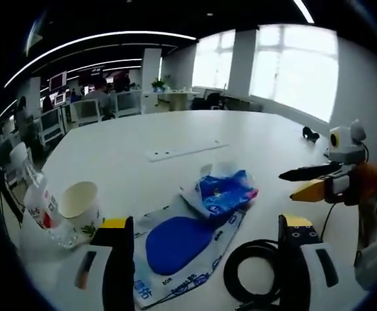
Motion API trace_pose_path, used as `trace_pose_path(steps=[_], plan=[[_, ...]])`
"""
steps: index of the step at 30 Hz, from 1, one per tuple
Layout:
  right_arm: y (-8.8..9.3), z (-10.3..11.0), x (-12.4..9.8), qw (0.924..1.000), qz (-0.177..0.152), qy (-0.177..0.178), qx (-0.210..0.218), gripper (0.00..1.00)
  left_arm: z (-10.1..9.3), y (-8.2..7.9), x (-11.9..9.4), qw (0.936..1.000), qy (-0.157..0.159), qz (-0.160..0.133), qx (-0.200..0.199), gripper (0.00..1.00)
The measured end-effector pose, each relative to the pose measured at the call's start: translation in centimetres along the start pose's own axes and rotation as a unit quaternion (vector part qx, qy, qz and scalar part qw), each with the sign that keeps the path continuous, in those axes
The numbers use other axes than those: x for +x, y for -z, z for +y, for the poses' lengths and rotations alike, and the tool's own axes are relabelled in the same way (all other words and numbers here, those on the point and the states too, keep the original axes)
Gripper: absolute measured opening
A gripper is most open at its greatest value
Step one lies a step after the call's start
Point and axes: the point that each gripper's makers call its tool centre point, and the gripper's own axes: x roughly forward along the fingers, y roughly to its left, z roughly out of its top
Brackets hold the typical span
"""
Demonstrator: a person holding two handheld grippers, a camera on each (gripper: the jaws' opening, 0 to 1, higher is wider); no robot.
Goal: Arrange the tabletop items into an orderly group along one side of the table until the central work area is clear of visible clutter.
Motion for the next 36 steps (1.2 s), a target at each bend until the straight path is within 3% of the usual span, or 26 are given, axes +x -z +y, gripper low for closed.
trace_pose_path(steps=[16,27,31,36], plan=[[-1.0,-0.6,2.0,0.9999,-0.003,-0.001,0.013,0.84,1.5,-0.2,1.2,1.0000,-0.005,0.006,-0.002,0.89],[-1.3,-2.6,3.2,0.9989,-0.004,0.021,0.042,0.79,1.0,-0.4,4.0,0.9998,0.005,0.011,-0.014,0.85],[-1.3,-2.8,3.9,0.9989,0.004,0.023,0.040,0.78,0.5,-0.3,4.8,0.9995,0.016,0.017,-0.022,0.75],[-1.4,-3.0,4.9,0.9987,0.011,0.026,0.042,0.76,0.6,-0.3,5.9,0.9989,0.014,0.019,-0.041,0.74]])
